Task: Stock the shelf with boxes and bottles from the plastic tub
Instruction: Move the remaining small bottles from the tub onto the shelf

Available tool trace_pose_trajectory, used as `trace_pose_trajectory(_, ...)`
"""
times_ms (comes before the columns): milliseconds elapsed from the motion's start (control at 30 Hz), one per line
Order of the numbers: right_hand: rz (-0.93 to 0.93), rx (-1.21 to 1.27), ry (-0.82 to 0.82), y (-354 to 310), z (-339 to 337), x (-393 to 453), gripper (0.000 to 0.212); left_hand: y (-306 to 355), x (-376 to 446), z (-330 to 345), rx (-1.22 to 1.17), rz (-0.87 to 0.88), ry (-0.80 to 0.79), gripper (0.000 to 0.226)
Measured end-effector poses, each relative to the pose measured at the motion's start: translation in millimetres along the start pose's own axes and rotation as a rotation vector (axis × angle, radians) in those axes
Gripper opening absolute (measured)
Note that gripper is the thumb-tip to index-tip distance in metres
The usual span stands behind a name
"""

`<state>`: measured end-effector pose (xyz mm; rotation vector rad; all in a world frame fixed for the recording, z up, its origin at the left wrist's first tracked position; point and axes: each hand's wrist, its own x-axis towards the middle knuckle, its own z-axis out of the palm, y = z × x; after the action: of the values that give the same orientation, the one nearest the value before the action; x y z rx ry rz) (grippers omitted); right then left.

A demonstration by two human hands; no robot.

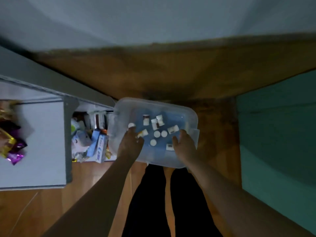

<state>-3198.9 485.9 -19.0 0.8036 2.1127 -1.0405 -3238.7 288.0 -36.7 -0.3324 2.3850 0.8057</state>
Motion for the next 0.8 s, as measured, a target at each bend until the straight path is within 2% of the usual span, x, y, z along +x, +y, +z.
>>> trace_pose_trajectory(133,0.106,0.072,0.031,18.2,38.5,54.0,0.05,-2.6,37.8,38.1,-0.037,0.047,0.045,0.05)
trace_pose_trajectory(300,0.276,0.197,0.167,34.0,77.0,110.4,0.045,-10.7,93.2,76.4,0.07,0.045,0.049,0.049)
trace_pose_trajectory(400,0.226,0.191,0.23,37.5,91.8,132.3,0.042,-20.0,120.2,94.7,0.158,0.081,0.042,0.047)
trace_pose_trajectory(533,0.065,0.128,0.26,35.9,103.1,148.3,0.042,-22.9,137.5,109.5,0.176,0.129,0.061,0.037)
trace_pose_trajectory(800,-0.005,0.071,0.193,37.6,91.8,145.3,0.037,-17.9,134.9,97.8,0.207,0.103,-0.002,0.029)
